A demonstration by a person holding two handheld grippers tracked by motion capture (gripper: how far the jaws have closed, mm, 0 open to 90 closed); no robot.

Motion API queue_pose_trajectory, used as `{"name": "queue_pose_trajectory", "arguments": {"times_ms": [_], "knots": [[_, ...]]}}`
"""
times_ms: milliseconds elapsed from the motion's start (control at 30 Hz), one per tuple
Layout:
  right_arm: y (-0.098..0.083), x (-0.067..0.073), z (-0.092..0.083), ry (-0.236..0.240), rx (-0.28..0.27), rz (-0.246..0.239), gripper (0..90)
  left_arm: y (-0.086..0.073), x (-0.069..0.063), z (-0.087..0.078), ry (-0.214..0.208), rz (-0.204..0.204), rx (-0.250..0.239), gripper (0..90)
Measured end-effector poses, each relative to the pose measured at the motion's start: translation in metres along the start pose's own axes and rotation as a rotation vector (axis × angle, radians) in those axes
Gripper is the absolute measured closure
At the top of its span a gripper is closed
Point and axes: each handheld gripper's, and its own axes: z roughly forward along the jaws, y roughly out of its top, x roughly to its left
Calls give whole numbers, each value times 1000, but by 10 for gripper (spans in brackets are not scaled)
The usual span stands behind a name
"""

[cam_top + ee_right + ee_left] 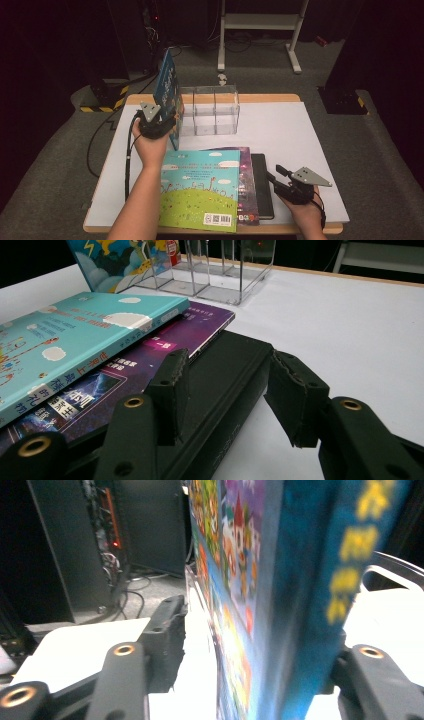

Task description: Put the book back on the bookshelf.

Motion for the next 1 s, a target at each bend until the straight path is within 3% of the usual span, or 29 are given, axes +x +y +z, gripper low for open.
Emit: {"name": "queue_pose_trajectory", "arguments": {"times_ms": [167, 267, 300, 433, 533, 600, 767, 900, 1000], "knots": [[-1, 1, 1, 2, 6, -7, 504, 0, 5, -16, -56, -16, 18, 355], [-1, 2, 2, 8, 2, -14, 488, -2, 10, -27, -93, -25, 53, 305], [-1, 2, 2, 8, 2, -14, 488, -2, 10, -27, -93, -25, 53, 308], [-2, 3, 3, 18, 3, -23, 488, -9, 18, -40, -133, -21, 134, 310], [-2, 5, 3, 20, 1, -34, 487, -13, 23, -47, -147, -28, 147, 303], [-2, 5, 3, 20, 0, -37, 486, -15, 26, -51, -152, -24, 153, 309], [-2, 4, 2, 17, -7, -42, 492, -26, 35, -63, -165, -57, 209, 249], [-4, 4, 3, 37, -18, -63, 496, -39, 42, -72, -144, -28, 259, 264], [-4, 6, 4, 44, -15, -74, 495, -47, 45, -77, -139, -38, 289, 265]]}}
